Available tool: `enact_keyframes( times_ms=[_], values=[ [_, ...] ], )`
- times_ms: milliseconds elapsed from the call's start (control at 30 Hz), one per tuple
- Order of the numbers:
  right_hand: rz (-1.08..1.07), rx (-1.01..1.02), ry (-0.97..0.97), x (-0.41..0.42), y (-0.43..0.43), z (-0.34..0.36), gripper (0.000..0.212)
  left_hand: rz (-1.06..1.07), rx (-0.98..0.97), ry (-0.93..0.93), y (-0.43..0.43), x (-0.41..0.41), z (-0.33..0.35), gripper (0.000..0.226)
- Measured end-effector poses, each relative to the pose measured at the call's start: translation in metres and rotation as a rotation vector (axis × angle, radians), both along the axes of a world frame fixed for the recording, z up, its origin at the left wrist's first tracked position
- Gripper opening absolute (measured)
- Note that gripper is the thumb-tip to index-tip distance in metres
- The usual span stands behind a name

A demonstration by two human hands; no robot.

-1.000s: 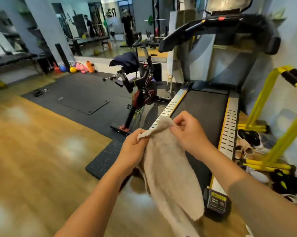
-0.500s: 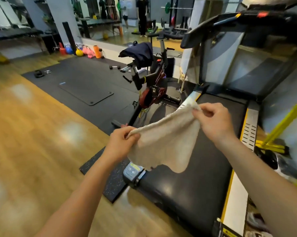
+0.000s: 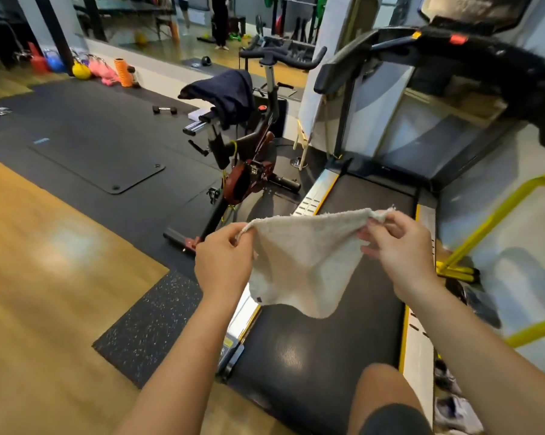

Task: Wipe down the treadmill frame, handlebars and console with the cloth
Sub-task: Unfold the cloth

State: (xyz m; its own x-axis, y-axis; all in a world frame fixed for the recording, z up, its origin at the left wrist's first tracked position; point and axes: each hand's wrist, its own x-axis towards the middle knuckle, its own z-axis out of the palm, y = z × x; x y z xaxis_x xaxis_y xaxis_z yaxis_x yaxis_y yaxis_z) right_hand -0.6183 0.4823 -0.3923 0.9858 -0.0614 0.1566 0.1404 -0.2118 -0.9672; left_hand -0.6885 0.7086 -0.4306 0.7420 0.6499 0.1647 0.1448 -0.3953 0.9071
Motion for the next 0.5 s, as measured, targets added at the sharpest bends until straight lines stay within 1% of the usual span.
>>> enact_keyframes(
  times_ms=[133,200,300,400,467,500],
  values=[
    [-0.028,0.045,-0.01,0.039,-0.002,-0.008,0.022,-0.085,-0.168,-0.041,-0.003,0.046,-0.003,0.024],
    [-0.063,0.043,-0.018,0.061,-0.007,-0.014,0.022,-0.117,-0.243,-0.056,-0.01,0.073,-0.003,0.027],
    [-0.105,0.01,-0.044,0.097,-0.019,-0.029,0.017,-0.151,-0.273,-0.037,-0.023,0.115,-0.009,0.027],
    [-0.172,0.023,-0.049,0.149,-0.04,-0.054,0.016,-0.147,-0.311,-0.029,-0.039,0.172,-0.021,0.027],
    [-0.217,0.027,-0.026,0.188,-0.053,-0.069,0.02,-0.14,-0.359,-0.013,-0.051,0.214,-0.019,0.026],
    [-0.238,0.022,-0.01,0.208,-0.06,-0.072,0.025,-0.126,-0.38,0.009,-0.059,0.236,-0.016,0.025]
  ],
)
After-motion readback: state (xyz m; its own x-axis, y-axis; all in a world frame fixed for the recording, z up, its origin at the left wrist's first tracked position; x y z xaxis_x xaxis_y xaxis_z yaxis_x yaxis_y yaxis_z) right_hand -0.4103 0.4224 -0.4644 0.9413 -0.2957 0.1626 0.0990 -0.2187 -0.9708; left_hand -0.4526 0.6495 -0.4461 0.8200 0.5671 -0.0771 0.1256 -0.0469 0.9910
